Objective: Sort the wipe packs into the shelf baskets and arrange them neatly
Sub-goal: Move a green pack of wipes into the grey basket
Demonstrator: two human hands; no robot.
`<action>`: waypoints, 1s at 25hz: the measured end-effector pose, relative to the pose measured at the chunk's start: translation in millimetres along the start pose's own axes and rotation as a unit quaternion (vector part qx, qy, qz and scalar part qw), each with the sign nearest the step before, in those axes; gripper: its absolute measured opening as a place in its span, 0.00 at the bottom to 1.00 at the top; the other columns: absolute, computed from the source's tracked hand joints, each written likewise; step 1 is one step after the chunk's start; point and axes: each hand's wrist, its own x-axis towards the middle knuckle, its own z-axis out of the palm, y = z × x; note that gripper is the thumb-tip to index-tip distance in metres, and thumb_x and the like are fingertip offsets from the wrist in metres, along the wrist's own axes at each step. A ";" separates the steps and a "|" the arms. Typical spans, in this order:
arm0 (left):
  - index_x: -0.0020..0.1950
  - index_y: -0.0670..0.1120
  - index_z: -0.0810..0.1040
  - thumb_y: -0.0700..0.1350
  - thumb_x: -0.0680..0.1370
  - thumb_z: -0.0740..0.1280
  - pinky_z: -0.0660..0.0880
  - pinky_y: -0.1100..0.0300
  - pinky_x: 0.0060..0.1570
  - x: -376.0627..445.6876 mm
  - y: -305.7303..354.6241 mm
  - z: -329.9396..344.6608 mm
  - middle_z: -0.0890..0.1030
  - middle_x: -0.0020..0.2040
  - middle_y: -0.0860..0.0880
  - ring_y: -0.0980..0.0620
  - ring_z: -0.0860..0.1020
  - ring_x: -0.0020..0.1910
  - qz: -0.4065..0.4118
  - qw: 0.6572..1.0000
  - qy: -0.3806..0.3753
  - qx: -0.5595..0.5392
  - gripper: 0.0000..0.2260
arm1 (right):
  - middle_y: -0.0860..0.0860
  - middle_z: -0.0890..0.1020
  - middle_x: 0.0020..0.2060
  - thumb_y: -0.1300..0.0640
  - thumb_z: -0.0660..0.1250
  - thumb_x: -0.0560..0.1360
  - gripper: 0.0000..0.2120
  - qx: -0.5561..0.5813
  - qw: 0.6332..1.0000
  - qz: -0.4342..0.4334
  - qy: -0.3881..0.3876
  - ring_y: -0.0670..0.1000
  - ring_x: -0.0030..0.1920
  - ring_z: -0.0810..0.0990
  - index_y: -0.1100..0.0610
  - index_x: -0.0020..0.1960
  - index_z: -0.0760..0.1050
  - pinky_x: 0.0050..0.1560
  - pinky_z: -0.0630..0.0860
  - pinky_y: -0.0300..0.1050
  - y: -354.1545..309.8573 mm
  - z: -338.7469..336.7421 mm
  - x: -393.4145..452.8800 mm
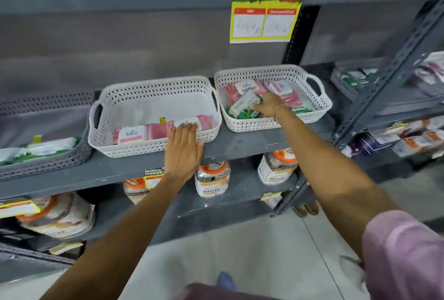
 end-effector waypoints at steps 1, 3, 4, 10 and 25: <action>0.67 0.39 0.72 0.49 0.80 0.53 0.64 0.45 0.69 3.1 1.7 4.5 0.76 0.64 0.41 0.40 0.72 0.64 -0.016 1.000 0.001 -0.003 0.21 | 0.58 0.76 0.65 0.53 0.66 0.76 0.28 -0.028 0.999 0.007 -0.038 0.57 0.63 0.76 0.59 0.73 0.64 0.56 0.72 0.43 -2.1 -3.7 8.0; 0.66 0.39 0.72 0.49 0.80 0.54 0.66 0.45 0.67 3.7 2.0 9.3 0.77 0.62 0.40 0.40 0.73 0.63 -0.017 0.999 0.036 -0.002 0.20 | 0.57 0.73 0.68 0.51 0.67 0.75 0.29 -0.051 0.993 0.026 -0.107 0.56 0.66 0.73 0.59 0.72 0.65 0.61 0.69 0.42 -2.0 -8.3 18.4; 0.66 0.39 0.73 0.48 0.80 0.55 0.66 0.45 0.66 1.1 1.7 15.0 0.77 0.62 0.40 0.40 0.74 0.63 -0.016 0.999 0.046 0.007 0.20 | 0.56 0.72 0.69 0.51 0.69 0.74 0.30 -0.035 0.990 0.045 -0.131 0.56 0.67 0.72 0.60 0.72 0.65 0.61 0.69 0.41 -1.1 -10.1 24.6; 0.64 0.39 0.74 0.48 0.79 0.56 0.62 0.48 0.65 6.0 3.7 21.3 0.78 0.61 0.40 0.39 0.75 0.61 -0.023 0.997 0.065 0.018 0.19 | 0.52 0.62 0.75 0.52 0.74 0.70 0.44 0.078 0.991 0.054 -0.099 0.56 0.73 0.65 0.52 0.77 0.52 0.61 0.73 0.46 4.6 -23.8 39.4; 0.67 0.37 0.70 0.49 0.81 0.52 0.55 0.51 0.74 -91.7 -261.1 -60.7 0.73 0.66 0.38 0.39 0.67 0.69 -0.178 0.979 0.101 -0.018 0.22 | 0.50 0.81 0.36 0.58 0.73 0.67 0.06 0.424 0.867 -0.007 -0.261 0.47 0.39 0.81 0.53 0.42 0.77 0.34 0.81 0.40 -246.8 116.2 -53.5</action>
